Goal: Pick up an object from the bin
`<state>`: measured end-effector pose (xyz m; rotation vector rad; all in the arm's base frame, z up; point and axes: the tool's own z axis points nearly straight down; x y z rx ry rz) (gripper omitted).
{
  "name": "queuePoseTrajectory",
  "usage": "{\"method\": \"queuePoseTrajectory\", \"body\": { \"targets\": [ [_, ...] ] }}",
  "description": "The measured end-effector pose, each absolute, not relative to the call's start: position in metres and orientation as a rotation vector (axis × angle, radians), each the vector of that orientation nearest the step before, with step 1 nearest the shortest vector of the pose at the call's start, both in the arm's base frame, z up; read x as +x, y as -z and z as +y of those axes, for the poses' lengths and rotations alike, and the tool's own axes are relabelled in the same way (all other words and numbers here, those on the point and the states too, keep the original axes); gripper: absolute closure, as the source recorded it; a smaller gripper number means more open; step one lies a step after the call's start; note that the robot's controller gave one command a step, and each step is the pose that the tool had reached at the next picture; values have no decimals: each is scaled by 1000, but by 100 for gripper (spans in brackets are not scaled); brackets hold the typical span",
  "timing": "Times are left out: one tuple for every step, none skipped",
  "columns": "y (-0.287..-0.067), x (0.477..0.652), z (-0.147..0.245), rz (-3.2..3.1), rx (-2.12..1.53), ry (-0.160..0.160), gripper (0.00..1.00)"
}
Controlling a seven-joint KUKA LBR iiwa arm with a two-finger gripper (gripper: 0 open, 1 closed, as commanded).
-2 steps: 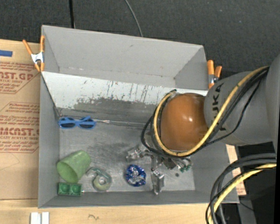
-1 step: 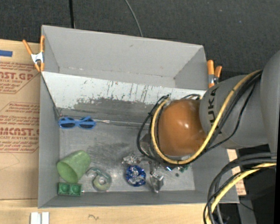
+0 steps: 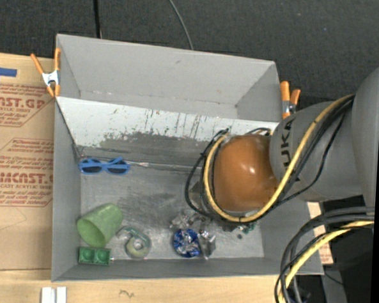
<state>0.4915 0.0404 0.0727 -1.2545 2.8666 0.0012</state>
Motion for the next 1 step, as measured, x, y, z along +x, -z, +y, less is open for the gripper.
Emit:
{"method": "queuePoseTrajectory", "body": {
  "targets": [
    [-204,499,44,2855,-1290,3,100]
  ]
}}
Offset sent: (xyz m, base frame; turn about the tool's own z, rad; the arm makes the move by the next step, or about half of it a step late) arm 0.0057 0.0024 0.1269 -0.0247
